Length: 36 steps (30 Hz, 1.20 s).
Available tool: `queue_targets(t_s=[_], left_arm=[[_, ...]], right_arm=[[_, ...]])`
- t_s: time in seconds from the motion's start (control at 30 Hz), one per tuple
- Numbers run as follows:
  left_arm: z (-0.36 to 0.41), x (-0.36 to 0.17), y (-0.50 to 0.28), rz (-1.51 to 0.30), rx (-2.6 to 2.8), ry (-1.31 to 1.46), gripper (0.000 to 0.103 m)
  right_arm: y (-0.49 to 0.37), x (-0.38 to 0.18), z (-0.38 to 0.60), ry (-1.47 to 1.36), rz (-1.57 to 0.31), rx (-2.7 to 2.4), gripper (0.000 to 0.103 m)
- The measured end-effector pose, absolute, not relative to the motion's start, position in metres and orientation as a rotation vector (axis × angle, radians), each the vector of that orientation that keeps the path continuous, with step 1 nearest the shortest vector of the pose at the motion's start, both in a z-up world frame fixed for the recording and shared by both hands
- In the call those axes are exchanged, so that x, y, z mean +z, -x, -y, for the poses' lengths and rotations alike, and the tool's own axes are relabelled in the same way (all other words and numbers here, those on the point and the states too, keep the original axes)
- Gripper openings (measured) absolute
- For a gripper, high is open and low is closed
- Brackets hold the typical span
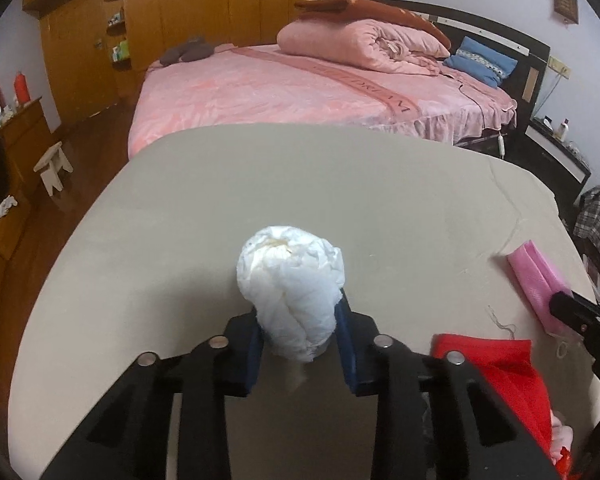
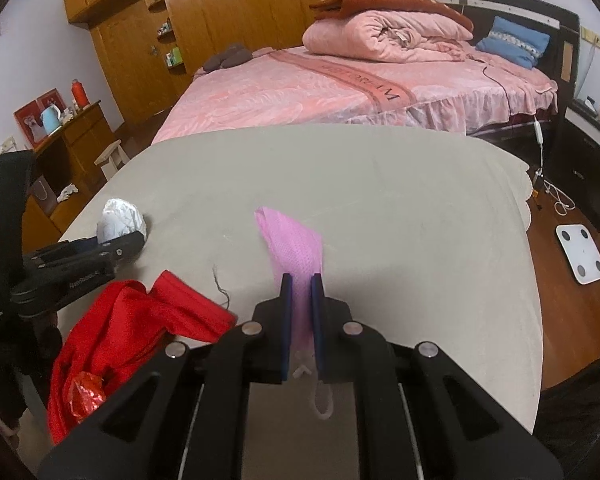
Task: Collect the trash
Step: 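Carry tissue ball and pink mask over the bin and open both grippers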
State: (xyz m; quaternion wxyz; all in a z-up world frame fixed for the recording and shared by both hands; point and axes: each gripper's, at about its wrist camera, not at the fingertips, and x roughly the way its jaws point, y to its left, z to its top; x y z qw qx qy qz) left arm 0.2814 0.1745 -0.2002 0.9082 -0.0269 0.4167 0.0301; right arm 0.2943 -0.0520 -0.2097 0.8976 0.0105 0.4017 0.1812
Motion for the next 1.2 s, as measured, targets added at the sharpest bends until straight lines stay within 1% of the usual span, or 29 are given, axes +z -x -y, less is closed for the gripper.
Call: queue_targets(t_s=[0.27,0.57,0.9,1.2], left_arm=[[-0.173,-0.183,-0.269,-0.784,0.054,0.080,0.029],[-0.154,-0.146,-0.230,-0.711,0.036,0.097,0.029],[-0.104,-0.106,-0.180,-0.643,-0.014,0.065,0.029],[-0.056,-0.089,-0.144,-0.621,-0.090,0.056,0.029]], right_arm=[[-0.291,-0.200,0.059,-0.041,-0.813,0.372,0.009],[-0.267,-0.158,0.083,-0.102,-0.735,0.383,0.009],[-0.219,-0.128,0.117,-0.113,-0.689,0.375,0.008],[-0.166,-0.111,0.162,-0.096,-0.663,0.325,0.008]])
